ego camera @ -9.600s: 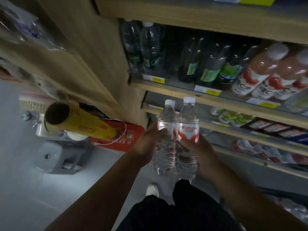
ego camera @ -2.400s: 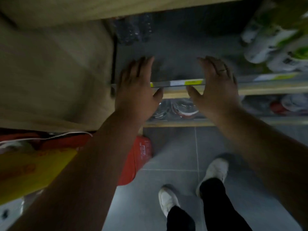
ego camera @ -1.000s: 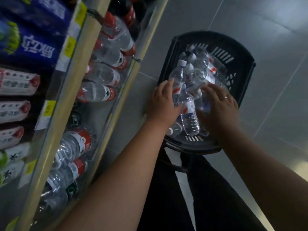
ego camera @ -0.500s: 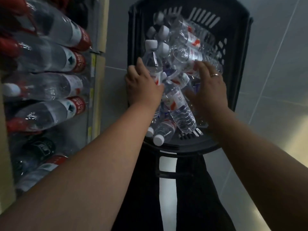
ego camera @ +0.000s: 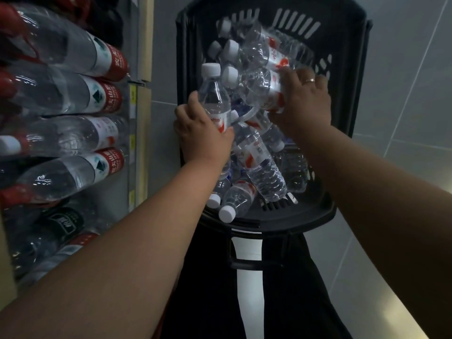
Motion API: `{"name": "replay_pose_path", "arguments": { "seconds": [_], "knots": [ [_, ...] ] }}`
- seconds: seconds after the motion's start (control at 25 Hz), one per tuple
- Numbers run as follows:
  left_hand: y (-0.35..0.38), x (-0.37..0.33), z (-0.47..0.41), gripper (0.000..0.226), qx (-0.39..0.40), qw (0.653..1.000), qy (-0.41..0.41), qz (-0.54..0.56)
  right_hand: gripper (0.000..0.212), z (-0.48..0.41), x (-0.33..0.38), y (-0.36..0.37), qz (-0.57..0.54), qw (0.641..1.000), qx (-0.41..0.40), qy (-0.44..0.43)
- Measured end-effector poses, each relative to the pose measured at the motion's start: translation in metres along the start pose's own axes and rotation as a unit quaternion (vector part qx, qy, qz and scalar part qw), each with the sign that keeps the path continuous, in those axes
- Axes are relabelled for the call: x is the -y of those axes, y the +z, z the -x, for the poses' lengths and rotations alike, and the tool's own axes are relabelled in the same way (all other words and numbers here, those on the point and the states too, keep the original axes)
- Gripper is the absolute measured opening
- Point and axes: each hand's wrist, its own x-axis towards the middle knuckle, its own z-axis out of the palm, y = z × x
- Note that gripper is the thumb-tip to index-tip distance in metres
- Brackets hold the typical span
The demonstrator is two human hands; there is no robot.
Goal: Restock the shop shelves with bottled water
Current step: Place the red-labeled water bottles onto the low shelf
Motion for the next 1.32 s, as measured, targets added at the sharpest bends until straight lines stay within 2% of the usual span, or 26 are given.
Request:
{"name": "replay_pose_path", "arguments": {
  "seconds": [0.2, 0.28, 0.36, 0.48, 0.6, 0.68, 0.8, 0.88, 1.0, 1.08, 1.2, 1.32],
  "knots": [
    [0.0, -0.004, -0.001, 0.085, 0.002, 0.999, -0.038, 0.009, 0.072, -0.009, 0.0, -0.012, -0.055, 0.998, 0.044, 0.001],
    [-0.002, -0.006, -0.004, 0.082, 0.01, 0.999, -0.045, 0.01, 0.077, -0.008, -0.001, -0.019, -0.058, 0.996, 0.068, -0.006],
    [-0.003, -0.01, -0.001, 0.078, 0.008, 0.999, -0.028, 0.018, 0.084, -0.003, -0.002, -0.024, -0.113, 0.988, 0.101, 0.007],
    [-0.005, -0.011, 0.003, 0.071, 0.018, 0.997, -0.021, 0.072, 0.082, 0.016, -0.005, -0.012, -0.304, 0.933, 0.177, 0.071],
    [-0.02, -0.003, -0.001, 0.074, 0.08, 0.984, -0.037, 0.156, 0.076, 0.035, -0.013, 0.006, -0.38, 0.9, 0.193, 0.094],
    [-0.031, 0.001, -0.001, 0.069, 0.135, 0.969, -0.034, 0.202, 0.073, 0.045, -0.016, 0.007, -0.395, 0.89, 0.207, 0.094],
    [-0.037, -0.001, 0.002, 0.054, 0.197, 0.935, -0.057, 0.29, 0.065, 0.061, -0.022, 0.005, -0.452, 0.856, 0.232, 0.093],
    [-0.039, -0.005, 0.004, 0.042, 0.221, 0.897, -0.089, 0.373, 0.073, 0.071, -0.022, 0.004, -0.489, 0.838, 0.226, 0.085],
    [-0.043, -0.014, 0.016, 0.03, 0.26, 0.836, -0.146, 0.46, 0.082, 0.085, -0.018, -0.005, -0.517, 0.829, 0.195, 0.081],
    [-0.046, -0.02, 0.027, 0.034, 0.269, 0.818, -0.179, 0.476, 0.084, 0.093, -0.013, -0.012, -0.524, 0.829, 0.177, 0.083],
    [-0.058, -0.03, 0.04, 0.038, 0.259, 0.823, -0.183, 0.471, 0.072, 0.105, -0.003, -0.028, -0.53, 0.828, 0.157, 0.091],
    [-0.086, -0.041, 0.051, 0.067, 0.265, 0.84, -0.152, 0.449, 0.059, 0.122, 0.013, -0.051, -0.559, 0.813, 0.134, 0.094]
  ]
}}
